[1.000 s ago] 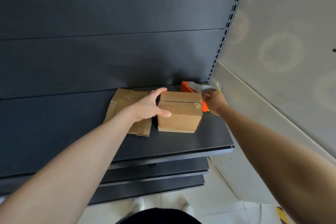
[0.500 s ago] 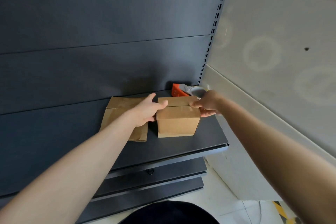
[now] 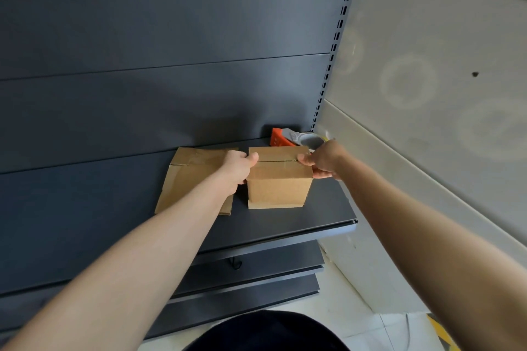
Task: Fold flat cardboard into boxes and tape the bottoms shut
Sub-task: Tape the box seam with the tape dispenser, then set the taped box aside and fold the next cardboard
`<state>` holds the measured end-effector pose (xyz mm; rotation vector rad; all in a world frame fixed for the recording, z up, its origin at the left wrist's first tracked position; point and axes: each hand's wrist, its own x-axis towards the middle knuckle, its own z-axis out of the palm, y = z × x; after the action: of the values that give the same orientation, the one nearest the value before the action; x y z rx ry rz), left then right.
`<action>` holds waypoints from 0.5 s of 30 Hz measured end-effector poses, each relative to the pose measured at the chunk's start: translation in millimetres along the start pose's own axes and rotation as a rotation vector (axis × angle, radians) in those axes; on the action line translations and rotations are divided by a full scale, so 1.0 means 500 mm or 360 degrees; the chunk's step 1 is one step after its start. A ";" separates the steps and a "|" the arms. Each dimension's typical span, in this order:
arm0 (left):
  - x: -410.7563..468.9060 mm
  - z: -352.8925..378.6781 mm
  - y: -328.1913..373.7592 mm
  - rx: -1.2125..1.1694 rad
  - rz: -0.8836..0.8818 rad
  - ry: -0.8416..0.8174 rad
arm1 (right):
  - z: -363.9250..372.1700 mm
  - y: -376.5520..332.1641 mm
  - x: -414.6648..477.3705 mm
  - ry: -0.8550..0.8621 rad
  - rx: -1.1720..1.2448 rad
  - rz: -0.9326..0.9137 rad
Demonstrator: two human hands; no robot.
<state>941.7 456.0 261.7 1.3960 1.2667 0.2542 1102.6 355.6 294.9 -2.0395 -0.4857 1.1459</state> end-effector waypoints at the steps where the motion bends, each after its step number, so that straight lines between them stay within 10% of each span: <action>1: -0.005 0.000 0.000 -0.0035 -0.0023 -0.0003 | -0.002 0.000 -0.005 -0.0024 -0.0002 0.0000; 15: -0.039 -0.012 0.018 -0.0444 0.0180 0.0262 | -0.019 -0.022 -0.027 -0.0045 0.0169 -0.0077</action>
<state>934.2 446.7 280.3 1.2254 1.2332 0.6113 1103.7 350.3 314.0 -1.9131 -0.4756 1.1488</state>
